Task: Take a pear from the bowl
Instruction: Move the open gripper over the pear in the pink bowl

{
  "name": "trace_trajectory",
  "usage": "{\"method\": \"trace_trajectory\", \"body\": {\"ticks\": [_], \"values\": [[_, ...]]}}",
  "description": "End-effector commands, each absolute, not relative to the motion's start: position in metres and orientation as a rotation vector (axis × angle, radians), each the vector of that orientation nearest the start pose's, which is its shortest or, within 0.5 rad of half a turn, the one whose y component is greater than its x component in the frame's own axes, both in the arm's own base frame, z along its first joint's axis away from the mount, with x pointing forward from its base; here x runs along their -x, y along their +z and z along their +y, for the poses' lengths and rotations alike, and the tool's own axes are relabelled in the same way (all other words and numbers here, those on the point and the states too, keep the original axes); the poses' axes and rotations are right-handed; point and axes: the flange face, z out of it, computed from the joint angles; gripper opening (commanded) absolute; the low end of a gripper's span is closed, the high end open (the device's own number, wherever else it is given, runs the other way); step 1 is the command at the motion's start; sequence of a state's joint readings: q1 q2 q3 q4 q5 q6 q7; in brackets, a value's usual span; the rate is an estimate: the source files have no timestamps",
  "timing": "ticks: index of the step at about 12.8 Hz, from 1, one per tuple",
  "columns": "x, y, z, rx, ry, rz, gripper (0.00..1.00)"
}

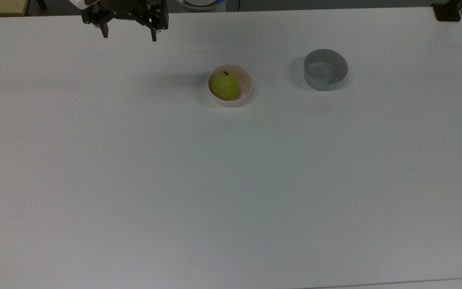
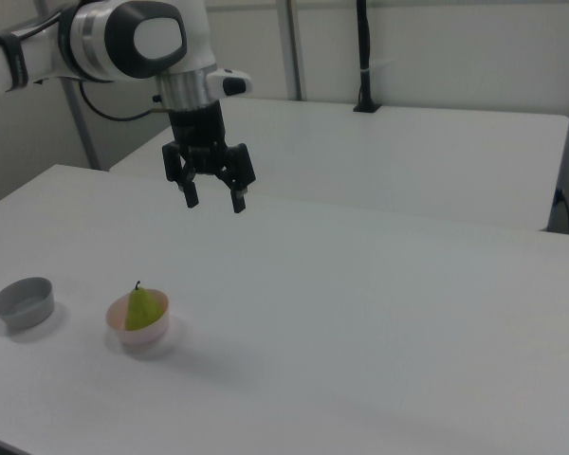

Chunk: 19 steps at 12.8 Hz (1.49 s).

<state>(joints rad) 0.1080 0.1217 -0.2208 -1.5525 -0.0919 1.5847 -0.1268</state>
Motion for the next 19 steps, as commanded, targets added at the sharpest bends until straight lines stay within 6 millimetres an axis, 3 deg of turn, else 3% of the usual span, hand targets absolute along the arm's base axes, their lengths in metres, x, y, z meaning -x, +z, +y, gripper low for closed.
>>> {"method": "trace_trajectory", "body": {"ticks": [1,8,9,11,14,17,19], "values": [[-0.58,0.59,-0.084,3.204,0.103,0.024,1.0],[-0.583,0.588,-0.077,3.187,0.09,0.012,1.0],[-0.585,0.586,-0.067,3.191,0.095,-0.017,1.0],[-0.587,0.584,-0.029,3.194,0.105,-0.113,1.0],[-0.583,0.579,0.05,3.178,0.145,-0.329,1.0],[-0.57,0.57,0.094,3.14,0.242,-0.454,1.0],[-0.563,0.549,0.107,3.103,0.338,-0.582,1.0]]}}
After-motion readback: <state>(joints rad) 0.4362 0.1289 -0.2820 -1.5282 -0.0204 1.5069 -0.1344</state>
